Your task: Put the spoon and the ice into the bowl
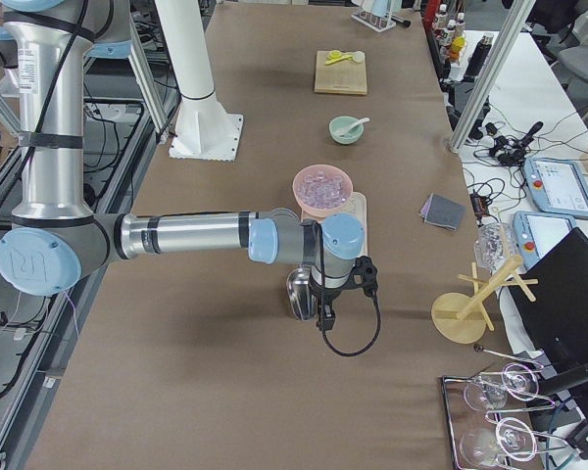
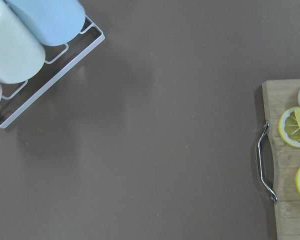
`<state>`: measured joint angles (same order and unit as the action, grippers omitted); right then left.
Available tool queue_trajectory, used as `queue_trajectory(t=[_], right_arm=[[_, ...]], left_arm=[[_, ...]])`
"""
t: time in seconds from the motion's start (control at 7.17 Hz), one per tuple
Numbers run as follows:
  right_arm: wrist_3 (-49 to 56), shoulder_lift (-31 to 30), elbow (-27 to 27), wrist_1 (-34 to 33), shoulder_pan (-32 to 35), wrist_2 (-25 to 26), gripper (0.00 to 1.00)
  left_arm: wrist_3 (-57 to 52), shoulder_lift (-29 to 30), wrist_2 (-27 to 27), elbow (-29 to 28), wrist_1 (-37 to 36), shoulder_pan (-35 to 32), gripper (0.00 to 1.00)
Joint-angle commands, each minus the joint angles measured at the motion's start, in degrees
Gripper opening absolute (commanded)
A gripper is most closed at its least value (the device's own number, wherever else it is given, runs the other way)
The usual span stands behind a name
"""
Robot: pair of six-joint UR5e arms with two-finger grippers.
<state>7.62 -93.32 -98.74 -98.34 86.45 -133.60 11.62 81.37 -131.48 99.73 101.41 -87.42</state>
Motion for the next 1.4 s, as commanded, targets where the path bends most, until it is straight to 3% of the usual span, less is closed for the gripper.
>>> queue_trajectory(t=[0.0, 1.26], right_arm=[[-2.87, 0.42, -0.66, -2.82, 0.12, -0.25, 1.00], [-2.96, 0.25, 0.22, -2.48, 0.12, -0.78, 1.00]], left_arm=[[-1.95, -2.18, -0.35, 1.87, -2.70, -0.38, 0.98], [-1.87, -1.30, -0.35, 1.08, -2.80, -0.12, 0.98]])
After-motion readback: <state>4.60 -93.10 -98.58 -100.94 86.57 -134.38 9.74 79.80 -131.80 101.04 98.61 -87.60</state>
